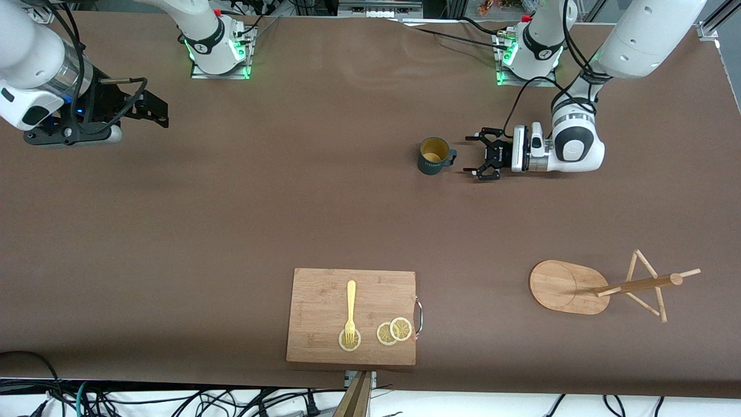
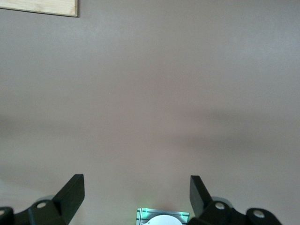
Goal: Pass cup and hang on rack
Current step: 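Grasp the teal mug with the left gripper while the right gripper retracts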
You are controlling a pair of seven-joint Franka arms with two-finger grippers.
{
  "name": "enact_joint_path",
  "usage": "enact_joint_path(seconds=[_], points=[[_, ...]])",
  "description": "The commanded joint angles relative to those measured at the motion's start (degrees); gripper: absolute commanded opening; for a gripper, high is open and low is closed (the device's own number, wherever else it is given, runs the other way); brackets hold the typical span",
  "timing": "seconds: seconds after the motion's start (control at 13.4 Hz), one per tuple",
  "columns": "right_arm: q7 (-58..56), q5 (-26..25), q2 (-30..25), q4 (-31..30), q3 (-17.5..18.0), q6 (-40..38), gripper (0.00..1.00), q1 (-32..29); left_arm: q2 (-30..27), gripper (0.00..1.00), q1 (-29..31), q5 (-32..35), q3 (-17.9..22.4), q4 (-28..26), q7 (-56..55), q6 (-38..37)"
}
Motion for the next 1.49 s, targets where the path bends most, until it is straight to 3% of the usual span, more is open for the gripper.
enact_joint_path(seconds=[0.0,0.07,0.15,0.22,0.3,0.37,0.75,1.12,1.42], points=[[-2.7,-1.0,-1.0,-0.5,11.5,-0.7,0.99,-12.3,3.5,0.95,0.1,-5.3,-1.8,0.9,7.0,-1.6],[-2.8,-1.0,-1.0,-0.5,16.5,-0.7,1.0,-17.5,3.5,0.92,0.1,-5.4,-1.8,1.0,7.0,-1.7],[-2.8,-1.0,-1.0,-0.5,19.8,-0.7,0.99,-20.9,3.5,0.75,0.1,-5.4,-1.8,1.0,7.0,-1.8],[-3.4,-1.0,-1.0,-0.6,21.2,-0.6,0.99,-22.9,3.7,0.39,0.3,-5.5,-1.8,1.0,7.0,-1.9],[-4.1,-0.9,-1.0,-0.7,21.5,-0.2,0.99,-23.4,4.1,0.15,0.5,-5.4,-1.7,1.0,7.6,-2.4],[-4.1,-1.0,-1.0,-0.7,21.4,-0.3,0.99,-23.4,4.4,0.02,0.7,-5.4,-1.7,1.0,7.9,-3.6],[-3.0,-0.8,-0.3,0.0,20.9,-0.2,0.99,-23.4,4.7,0.0,1.8,-5.4,-1.7,1.7,6.7,-4.3],[-3.9,-1.3,1.0,3.1,20.8,-0.7,0.99,-23.6,-1.2,0.0,4.8,0.6,-1.4,5.9,-13.0,-5.1],[-2.9,-0.4,1.0,3.7,19.2,-0.5,1.0,-23.4,-2.1,0.0,11.2,1.8,-1.1,6.3,-26.8,-13.1]])
